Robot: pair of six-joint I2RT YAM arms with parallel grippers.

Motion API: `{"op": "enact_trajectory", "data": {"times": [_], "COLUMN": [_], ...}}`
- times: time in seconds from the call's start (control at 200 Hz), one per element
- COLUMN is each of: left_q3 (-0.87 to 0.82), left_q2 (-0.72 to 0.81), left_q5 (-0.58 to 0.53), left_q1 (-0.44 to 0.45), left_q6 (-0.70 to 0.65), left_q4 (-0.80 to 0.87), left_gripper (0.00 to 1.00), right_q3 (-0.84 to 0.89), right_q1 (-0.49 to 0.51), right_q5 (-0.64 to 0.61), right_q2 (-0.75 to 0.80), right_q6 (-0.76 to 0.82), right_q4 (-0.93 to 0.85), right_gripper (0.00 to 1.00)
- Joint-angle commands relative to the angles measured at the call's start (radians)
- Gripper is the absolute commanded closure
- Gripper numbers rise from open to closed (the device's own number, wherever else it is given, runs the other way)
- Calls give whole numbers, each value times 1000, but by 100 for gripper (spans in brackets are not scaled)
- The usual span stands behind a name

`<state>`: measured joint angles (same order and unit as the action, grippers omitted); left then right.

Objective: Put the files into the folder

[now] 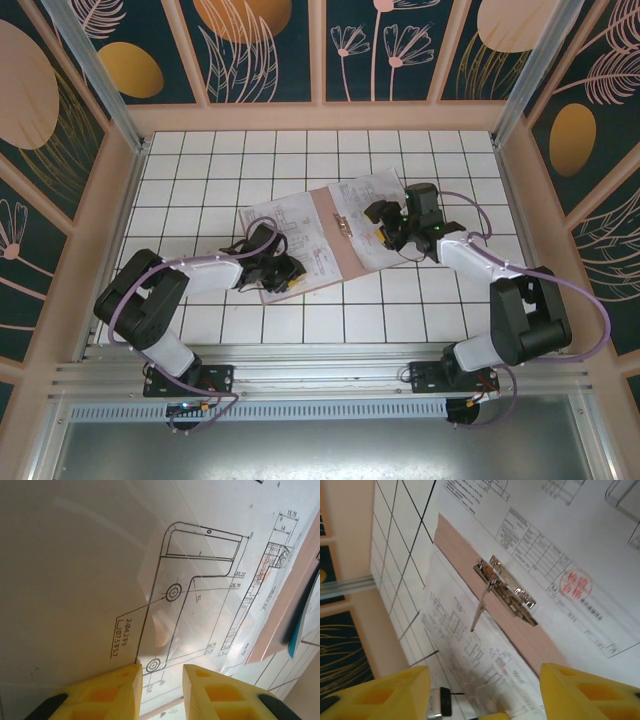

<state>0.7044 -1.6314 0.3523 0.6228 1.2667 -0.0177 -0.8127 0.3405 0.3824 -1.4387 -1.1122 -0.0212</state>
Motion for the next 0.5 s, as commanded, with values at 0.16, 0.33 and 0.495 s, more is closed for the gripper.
{"op": "enact_trajectory", "data": {"times": [0.16,0.33,0.495], "left_q3": [25,26,33], "left_q2": [-45,-44,-51], "left_q5": [9,14,20], "left_q1": [29,31,41], "left_q6": [18,20,20], "left_q4": [-21,-31,-34], "left_gripper": [73,73,74], "right_q3": [-72,-124,-155], "right_q1": [66,92,100], "right_q5": [17,24,30], "right_q2": [-138,-226,-283], "right_q6": [-75,-118,-148], "right_q4": [85,108,134], "right_gripper": [48,56,62]}}
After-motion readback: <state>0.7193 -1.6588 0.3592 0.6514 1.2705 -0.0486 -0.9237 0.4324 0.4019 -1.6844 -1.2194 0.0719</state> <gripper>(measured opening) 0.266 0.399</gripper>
